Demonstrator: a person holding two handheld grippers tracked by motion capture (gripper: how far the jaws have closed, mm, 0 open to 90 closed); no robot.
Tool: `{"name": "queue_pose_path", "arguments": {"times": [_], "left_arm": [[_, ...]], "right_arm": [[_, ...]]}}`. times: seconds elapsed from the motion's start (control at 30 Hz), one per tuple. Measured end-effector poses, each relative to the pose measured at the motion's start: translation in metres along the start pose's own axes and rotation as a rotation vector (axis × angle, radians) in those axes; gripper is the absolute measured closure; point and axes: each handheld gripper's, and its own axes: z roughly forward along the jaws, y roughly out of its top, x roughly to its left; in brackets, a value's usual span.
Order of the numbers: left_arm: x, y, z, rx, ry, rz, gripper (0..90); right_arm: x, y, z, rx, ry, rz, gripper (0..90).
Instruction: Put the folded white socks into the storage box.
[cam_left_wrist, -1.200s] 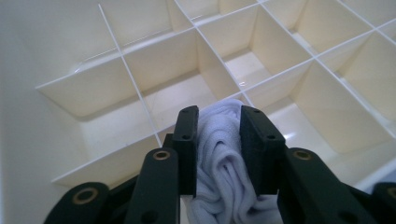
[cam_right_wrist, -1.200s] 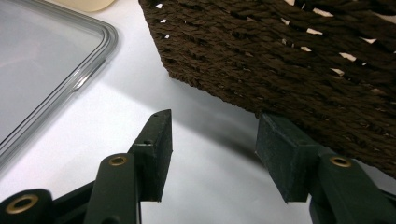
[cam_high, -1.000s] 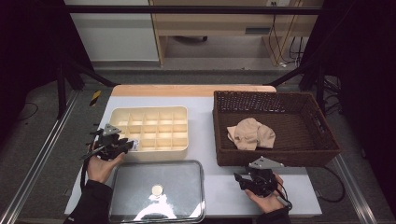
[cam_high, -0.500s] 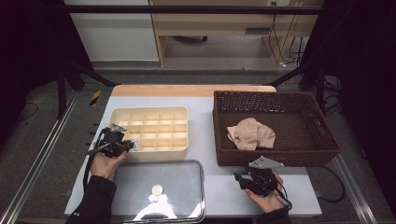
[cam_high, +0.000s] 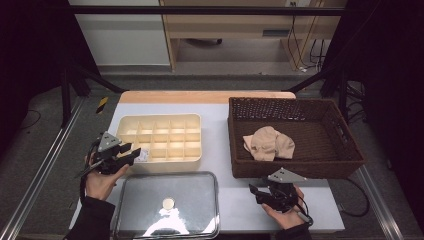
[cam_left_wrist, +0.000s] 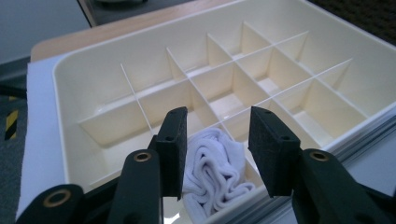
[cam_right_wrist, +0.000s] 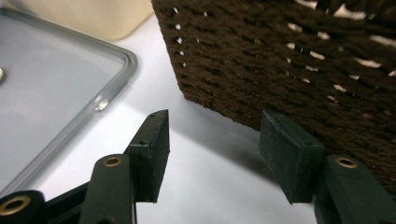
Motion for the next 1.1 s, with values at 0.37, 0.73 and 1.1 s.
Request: {"name": "queue_pose_path", "arguments": {"times": [0.37, 0.73, 1.1], "left_arm": [[-0.017, -0.028, -0.026, -0.012, -0.006, -0.016, 53.1], [-0.032, -0.063, -0.031, 0.0, -0.017, -0.06, 40.4], [-0.04, -0.08, -0.029, -0.003, -0.022, -0.077, 34.7]], "right_arm": [[0.001, 0.001, -0.015, -0.055, -0.006, 0.017, 42.1], [-0.002, 0.007, -0.04, -0.127, -0.025, 0.027, 42.7], [-0.01, 0.029, -0.053, -0.194, -0.038, 0.047, 41.9]]}}
